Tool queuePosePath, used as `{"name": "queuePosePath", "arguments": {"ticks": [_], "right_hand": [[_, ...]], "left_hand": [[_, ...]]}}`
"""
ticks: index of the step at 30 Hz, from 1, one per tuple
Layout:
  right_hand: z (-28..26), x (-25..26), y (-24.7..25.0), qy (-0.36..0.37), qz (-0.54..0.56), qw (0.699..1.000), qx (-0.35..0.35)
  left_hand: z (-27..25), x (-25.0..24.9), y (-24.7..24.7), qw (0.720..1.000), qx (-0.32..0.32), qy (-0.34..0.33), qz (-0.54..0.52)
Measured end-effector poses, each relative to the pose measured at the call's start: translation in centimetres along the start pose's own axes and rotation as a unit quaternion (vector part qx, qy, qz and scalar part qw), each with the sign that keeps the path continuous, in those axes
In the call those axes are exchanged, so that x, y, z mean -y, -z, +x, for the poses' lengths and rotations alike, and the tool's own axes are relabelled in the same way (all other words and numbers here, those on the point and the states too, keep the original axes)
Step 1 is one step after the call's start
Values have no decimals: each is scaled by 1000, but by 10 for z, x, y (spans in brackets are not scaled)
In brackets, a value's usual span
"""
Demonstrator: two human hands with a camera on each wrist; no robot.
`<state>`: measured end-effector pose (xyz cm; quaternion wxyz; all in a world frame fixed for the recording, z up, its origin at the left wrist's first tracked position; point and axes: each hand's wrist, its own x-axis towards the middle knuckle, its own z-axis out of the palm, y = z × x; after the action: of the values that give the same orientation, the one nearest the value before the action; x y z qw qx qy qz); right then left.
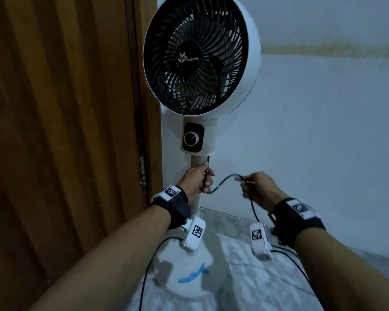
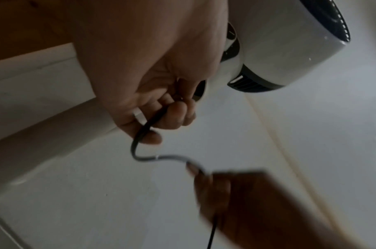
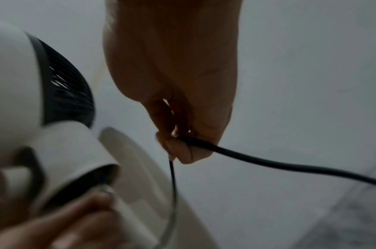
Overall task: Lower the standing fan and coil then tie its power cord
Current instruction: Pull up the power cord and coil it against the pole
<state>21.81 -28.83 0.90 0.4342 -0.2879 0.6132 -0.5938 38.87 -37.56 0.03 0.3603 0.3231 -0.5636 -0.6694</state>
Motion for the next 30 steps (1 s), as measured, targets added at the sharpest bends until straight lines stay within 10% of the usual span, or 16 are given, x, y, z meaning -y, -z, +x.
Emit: {"name": "queuePosePath", "arguments": {"ticks": [6,15,23,30], "right_hand": [[-21,25,-37,137,-40,989,44],[-44,-28,-39,140,3,990,12],[-34,-93,-14,31,-84,980,177],[-21,-105,9,-37,-213,971,101]], "left_hand": [[0,-4,-2,996,67,36,52],[9,2,0,992,56,45,-106],[6,-1,1,988,100,-1,-116],[4,-4,0,987,41,-8,-154]]}}
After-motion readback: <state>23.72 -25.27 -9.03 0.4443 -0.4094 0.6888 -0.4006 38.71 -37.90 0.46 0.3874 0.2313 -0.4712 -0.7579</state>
